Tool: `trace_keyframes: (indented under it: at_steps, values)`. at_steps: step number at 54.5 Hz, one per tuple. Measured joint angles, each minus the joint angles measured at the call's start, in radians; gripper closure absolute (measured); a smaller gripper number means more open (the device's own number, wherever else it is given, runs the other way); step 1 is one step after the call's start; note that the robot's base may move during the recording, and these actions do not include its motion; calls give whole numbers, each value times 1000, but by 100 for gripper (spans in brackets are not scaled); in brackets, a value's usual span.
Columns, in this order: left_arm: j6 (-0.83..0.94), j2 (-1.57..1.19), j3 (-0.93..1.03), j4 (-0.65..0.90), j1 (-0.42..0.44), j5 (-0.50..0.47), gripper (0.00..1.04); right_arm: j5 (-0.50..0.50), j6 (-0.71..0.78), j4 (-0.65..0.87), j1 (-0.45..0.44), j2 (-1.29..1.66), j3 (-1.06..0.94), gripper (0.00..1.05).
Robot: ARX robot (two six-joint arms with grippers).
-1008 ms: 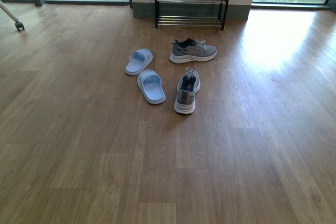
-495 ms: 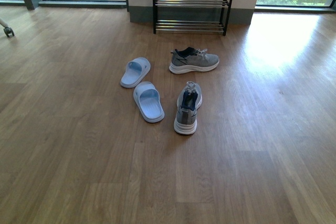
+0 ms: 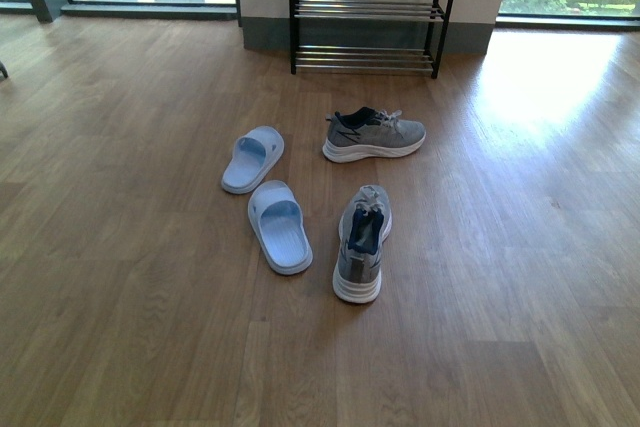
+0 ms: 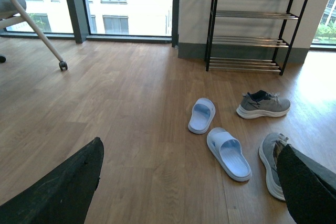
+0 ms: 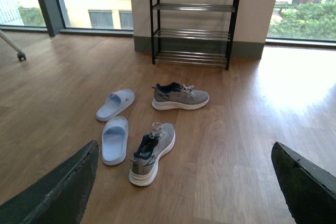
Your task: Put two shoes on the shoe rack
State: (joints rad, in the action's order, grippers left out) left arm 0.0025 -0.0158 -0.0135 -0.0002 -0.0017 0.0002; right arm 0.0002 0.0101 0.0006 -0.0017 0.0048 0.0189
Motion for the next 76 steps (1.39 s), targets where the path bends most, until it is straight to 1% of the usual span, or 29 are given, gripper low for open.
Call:
trace_keyframes:
  at_steps: [63,65,67,68,69,71,73,76]
  values:
    - [0,0,0,0,0,0,9,1,0,-1,0,0,0,9]
    - [-24,-15,-9,-31,-9,-30,9,1,0,-1,0,0,0,9]
    - [-112,-63,-50,-148,-33,-93,9,2,0,-1,0,0,0,9]
    - [-133,-80,-61,-174,-38,-105,9,1,0,-1,0,0,0,9]
    - [-200,-135,-88,-238,-43,-116,9,1,0,-1,0,0,0,9]
    - [-291,-218,-106,-266,-28,-84,9,0,0,-1,0,0,0,9]
    - [-358,-287,-117,-246,-19,-51,9,0,0,-1,0,0,0,9]
    - [-407,-388,-141,-199,-15,-5,9,0,0,-1,0,0,0,9]
